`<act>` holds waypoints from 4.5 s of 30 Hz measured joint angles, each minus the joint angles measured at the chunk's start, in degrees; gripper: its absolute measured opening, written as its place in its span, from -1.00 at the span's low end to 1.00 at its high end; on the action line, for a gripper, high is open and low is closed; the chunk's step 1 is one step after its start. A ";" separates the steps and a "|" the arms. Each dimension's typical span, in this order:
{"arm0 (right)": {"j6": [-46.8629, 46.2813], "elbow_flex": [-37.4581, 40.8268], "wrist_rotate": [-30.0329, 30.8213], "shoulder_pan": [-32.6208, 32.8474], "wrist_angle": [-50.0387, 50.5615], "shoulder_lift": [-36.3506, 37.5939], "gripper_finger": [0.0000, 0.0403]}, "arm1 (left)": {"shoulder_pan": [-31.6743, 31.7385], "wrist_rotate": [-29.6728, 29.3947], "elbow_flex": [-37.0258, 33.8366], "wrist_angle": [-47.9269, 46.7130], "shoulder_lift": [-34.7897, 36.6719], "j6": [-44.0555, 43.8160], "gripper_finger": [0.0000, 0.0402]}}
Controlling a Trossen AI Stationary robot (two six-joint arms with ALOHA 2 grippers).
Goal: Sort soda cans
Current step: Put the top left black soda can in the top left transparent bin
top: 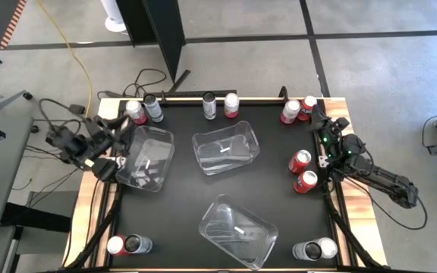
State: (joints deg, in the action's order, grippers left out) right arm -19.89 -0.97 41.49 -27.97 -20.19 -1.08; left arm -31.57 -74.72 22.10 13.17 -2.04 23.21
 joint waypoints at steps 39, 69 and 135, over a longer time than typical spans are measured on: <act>7.86 0.00 -1.27 -2.84 -5.33 0.00 -0.83 | 67.30 52.48 45.21 -51.92 -63.30 -31.85 -0.16; 12.87 0.00 -4.36 -2.82 -6.44 0.00 -0.75 | 88.84 61.05 60.31 -76.76 -83.33 -33.98 0.53; 12.91 -0.02 -7.28 -2.81 -6.90 0.00 -0.75 | 89.61 65.15 59.10 -78.96 -93.47 -34.31 0.27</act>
State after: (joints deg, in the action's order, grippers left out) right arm -6.98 -0.99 34.21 -30.78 -27.09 -1.08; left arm 58.04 -9.57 81.20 -65.80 -95.51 -11.09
